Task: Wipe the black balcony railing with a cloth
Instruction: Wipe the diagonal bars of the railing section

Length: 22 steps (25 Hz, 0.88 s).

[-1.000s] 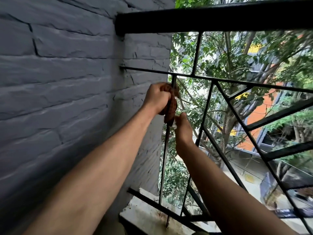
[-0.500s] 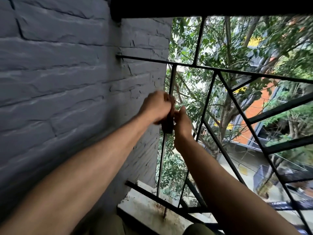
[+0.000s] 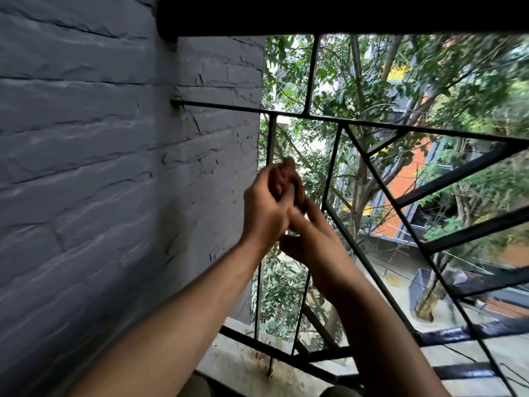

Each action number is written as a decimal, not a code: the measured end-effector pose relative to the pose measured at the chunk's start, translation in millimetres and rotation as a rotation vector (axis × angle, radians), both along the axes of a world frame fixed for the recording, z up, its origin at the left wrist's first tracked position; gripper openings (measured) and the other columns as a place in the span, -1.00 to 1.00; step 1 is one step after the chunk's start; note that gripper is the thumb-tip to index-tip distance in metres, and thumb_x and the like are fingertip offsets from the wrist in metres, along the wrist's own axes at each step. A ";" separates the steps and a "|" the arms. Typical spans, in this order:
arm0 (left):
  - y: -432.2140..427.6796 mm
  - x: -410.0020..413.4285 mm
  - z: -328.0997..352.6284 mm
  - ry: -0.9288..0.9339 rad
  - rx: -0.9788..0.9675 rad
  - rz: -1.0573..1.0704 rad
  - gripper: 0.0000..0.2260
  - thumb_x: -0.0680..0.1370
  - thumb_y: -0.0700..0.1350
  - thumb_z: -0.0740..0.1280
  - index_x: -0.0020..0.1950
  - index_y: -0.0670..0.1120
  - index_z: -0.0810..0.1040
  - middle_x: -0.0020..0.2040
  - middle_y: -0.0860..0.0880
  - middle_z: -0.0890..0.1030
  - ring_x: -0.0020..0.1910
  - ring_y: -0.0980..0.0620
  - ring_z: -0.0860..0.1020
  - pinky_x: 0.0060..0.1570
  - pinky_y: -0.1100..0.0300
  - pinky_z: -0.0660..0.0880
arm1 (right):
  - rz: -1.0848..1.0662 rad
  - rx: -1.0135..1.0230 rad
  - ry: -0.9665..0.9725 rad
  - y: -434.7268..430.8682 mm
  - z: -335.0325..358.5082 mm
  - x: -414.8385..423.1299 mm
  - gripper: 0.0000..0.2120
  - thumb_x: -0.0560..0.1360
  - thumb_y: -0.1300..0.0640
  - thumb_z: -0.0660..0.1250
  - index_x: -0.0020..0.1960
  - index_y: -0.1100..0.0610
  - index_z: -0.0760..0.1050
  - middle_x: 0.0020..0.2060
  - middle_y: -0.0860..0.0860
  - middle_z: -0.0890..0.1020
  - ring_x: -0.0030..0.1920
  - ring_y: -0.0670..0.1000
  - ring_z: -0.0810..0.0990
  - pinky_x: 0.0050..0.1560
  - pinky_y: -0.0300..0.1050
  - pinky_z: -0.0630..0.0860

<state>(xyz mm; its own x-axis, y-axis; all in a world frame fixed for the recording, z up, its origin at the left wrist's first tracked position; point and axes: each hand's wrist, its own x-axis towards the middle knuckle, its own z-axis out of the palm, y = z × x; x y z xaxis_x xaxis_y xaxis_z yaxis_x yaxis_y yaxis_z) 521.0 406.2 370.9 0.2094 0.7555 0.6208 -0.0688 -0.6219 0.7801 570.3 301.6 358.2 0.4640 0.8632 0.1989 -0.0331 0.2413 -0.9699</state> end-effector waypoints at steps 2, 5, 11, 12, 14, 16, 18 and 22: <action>-1.4 23.5 34.9 -0.155 -0.081 0.023 -0.75 0.53 -0.25 0.43 0.20 -0.09 0.60 -0.06 0.09 0.63 -0.06 0.19 0.62 -0.09 0.51 0.48 | -0.205 0.023 -0.266 -21.4 6.4 3.8 -0.81 0.65 0.01 0.29 0.09 0.05 0.65 -0.09 -0.03 0.75 -0.10 -0.03 0.72 -0.11 -0.11 0.63; -16.7 42.7 49.1 -0.216 -0.125 -0.210 -0.78 0.48 -0.36 0.40 0.01 -0.07 0.64 -0.18 0.06 0.66 -0.22 0.28 0.60 -0.19 0.35 0.54 | -0.685 0.015 -0.501 -19.0 1.1 33.8 -0.78 0.63 0.03 0.22 -0.11 0.09 0.55 -0.23 -0.08 0.64 -0.19 -0.05 0.60 -0.19 -0.12 0.43; -4.8 34.0 12.4 0.067 -0.145 -0.349 -0.68 0.46 -0.35 0.36 0.08 0.01 0.66 -0.04 -0.06 0.70 -0.03 0.05 0.65 -0.04 0.08 0.63 | -0.367 -0.085 -0.332 11.8 -16.4 67.8 -0.75 0.68 -0.08 0.10 0.10 -0.05 0.54 0.09 -0.01 0.64 0.12 -0.02 0.59 0.12 0.00 0.45; -1.2 39.4 27.1 -0.041 -0.183 -0.386 -0.64 0.42 -0.35 0.34 0.10 0.01 0.67 -0.03 -0.09 0.71 0.02 -0.09 0.66 0.01 -0.05 0.64 | -0.354 -0.081 -0.272 12.4 -16.7 69.8 -0.70 0.68 -0.13 0.09 0.20 -0.04 0.53 0.21 0.00 0.62 0.21 -0.03 0.57 0.21 0.02 0.42; 1.7 50.7 30.8 -0.145 -0.176 -0.382 -0.67 0.40 -0.34 0.31 0.05 -0.03 0.68 -0.08 -0.12 0.71 -0.01 -0.21 0.66 -0.02 -0.18 0.64 | -0.337 -0.087 -0.184 10.2 -18.9 72.7 -0.56 0.67 -0.20 0.07 0.38 0.01 0.47 0.36 0.00 0.55 0.29 -0.07 0.51 0.34 0.11 0.40; -6.6 46.1 -6.8 -0.068 -0.191 -0.342 -0.74 0.43 -0.28 0.34 0.03 -0.05 0.67 -0.11 -0.13 0.70 -0.05 -0.18 0.66 -0.06 -0.20 0.64 | -0.336 -0.036 -0.194 6.7 -23.5 73.0 -0.59 0.67 -0.20 0.08 0.32 -0.02 0.52 0.23 -0.08 0.61 0.20 -0.18 0.55 0.32 0.11 0.47; -20.1 34.1 -38.5 0.026 -0.185 -0.396 -0.73 0.47 -0.28 0.38 0.13 -0.09 0.67 -0.12 -0.03 0.69 -0.09 0.06 0.67 -0.09 0.00 0.66 | -0.359 0.003 -0.433 2.0 -27.0 70.5 -0.71 0.69 -0.09 0.11 0.23 -0.01 0.53 0.12 -0.09 0.62 0.11 -0.28 0.55 0.23 -0.02 0.53; -13.1 47.6 -23.1 -0.097 -0.238 -0.342 -0.65 0.43 -0.35 0.29 0.17 -0.16 0.64 -0.03 -0.01 0.69 -0.01 0.20 0.65 0.02 0.27 0.59 | -0.406 -0.032 -0.921 -1.6 -54.5 71.2 -0.39 0.61 0.06 0.14 0.64 0.15 0.15 0.60 0.07 0.23 0.61 0.01 0.15 0.60 0.02 0.13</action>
